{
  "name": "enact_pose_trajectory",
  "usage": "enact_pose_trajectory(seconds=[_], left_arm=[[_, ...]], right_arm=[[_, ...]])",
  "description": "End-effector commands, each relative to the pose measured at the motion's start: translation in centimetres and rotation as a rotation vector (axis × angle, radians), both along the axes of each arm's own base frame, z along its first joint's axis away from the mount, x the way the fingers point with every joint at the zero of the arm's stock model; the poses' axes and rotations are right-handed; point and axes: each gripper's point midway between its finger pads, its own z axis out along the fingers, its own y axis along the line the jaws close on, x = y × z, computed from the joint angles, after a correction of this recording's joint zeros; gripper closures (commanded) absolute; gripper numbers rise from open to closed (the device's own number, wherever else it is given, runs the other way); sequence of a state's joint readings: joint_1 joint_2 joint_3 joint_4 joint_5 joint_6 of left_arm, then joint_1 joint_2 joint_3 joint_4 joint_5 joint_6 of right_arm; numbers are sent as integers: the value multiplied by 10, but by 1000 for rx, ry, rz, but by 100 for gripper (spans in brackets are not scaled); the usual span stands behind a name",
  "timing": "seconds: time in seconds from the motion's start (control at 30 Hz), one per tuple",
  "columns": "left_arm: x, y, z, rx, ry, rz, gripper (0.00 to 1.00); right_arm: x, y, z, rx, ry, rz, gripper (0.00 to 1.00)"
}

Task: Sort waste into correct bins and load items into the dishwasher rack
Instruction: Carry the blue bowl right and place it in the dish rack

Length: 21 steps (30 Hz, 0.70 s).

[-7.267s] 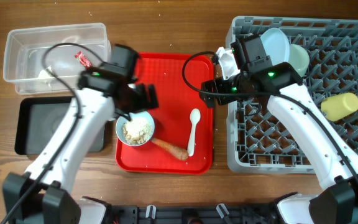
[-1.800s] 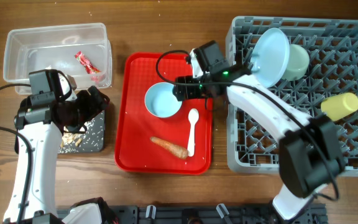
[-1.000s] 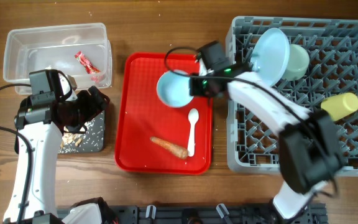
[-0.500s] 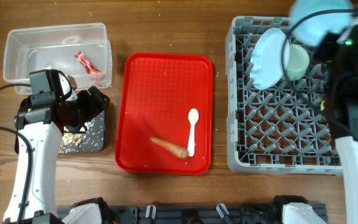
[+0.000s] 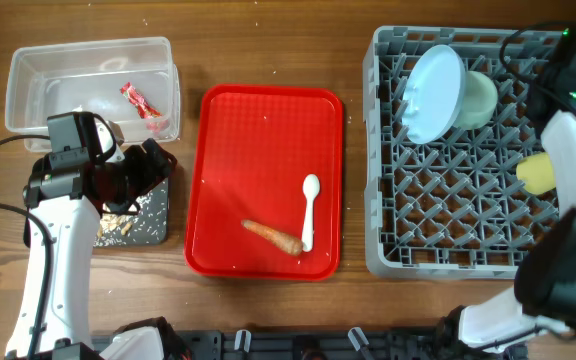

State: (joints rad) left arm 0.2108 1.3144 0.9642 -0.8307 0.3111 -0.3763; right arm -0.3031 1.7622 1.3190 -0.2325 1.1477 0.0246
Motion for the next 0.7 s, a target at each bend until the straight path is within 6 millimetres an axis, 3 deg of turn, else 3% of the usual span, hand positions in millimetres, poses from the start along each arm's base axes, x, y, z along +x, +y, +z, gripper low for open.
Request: enact_pose_trajectory(seconds=[0.0,0.13,0.23,0.43,0.67], left_arm=[[1,1,3,1,-10,2,10],[1,1,3,2,-10,2,10],[1,1,3,1,-11,3,10],[1,1,3,1,-10,2,10],[1,1,3,1,-10,2,10]], right_arm=[[-4,-14,-26,-70,149,-103,96],[5,-15,-55,-53,210,-91,96],[25,-4,-70,5,202,10,95],[59,38,-81,55,205,175,40],[69,55,-61,70,139,247,32]])
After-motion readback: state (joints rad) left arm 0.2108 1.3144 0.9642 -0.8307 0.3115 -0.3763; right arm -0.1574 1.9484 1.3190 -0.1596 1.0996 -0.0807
